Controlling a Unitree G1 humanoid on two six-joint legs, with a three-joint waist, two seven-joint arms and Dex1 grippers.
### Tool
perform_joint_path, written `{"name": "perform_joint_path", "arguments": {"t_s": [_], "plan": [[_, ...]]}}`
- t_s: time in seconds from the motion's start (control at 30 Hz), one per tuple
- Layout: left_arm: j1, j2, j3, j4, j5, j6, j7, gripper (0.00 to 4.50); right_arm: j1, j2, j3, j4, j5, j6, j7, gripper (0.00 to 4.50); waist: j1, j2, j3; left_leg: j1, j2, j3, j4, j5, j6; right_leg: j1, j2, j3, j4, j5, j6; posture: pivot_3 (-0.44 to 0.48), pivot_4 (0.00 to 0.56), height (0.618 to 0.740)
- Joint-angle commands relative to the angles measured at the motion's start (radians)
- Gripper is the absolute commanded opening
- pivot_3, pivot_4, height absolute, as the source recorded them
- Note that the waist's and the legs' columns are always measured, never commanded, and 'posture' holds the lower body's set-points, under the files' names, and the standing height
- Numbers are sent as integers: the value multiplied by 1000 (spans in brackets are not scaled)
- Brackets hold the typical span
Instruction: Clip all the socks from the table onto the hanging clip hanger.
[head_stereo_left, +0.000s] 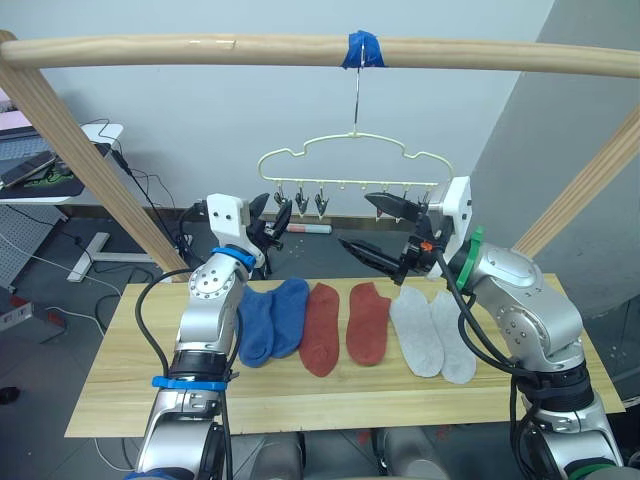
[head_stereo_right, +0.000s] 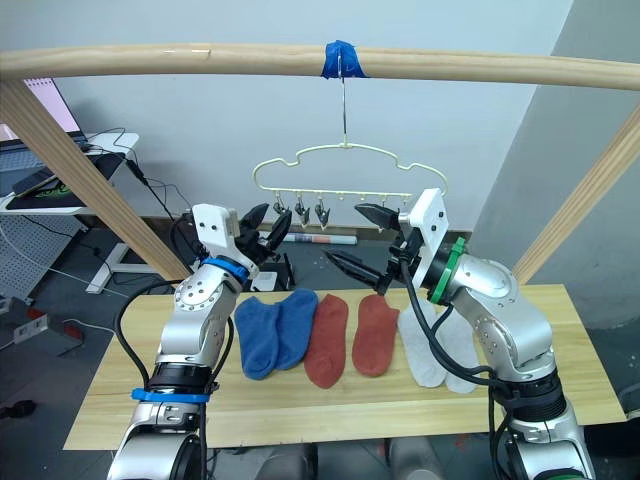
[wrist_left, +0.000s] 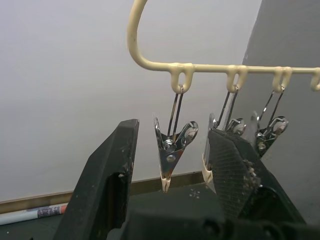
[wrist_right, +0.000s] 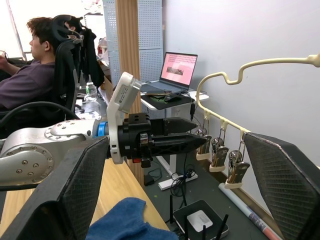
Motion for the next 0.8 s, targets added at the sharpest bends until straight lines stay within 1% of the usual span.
{"name": "perform_joint_path", "arguments": {"t_s": [0.03,0.8], "plan": [[-33,-2,6,1,9,-38,2,2404,-24,-4,-12,-56,17,-3,-3,4500,-1,0,0,0,0,0,0,0,0,0,0,0,0,0,0,-163,161,740],[-81,6,17,101,37,-104,29,2404,-14,-15,-21,-50,11,-12,-16,4500,-24,0,0,0,0,0,0,0,0,0,0,0,0,0,0,-177,149,740]]}}
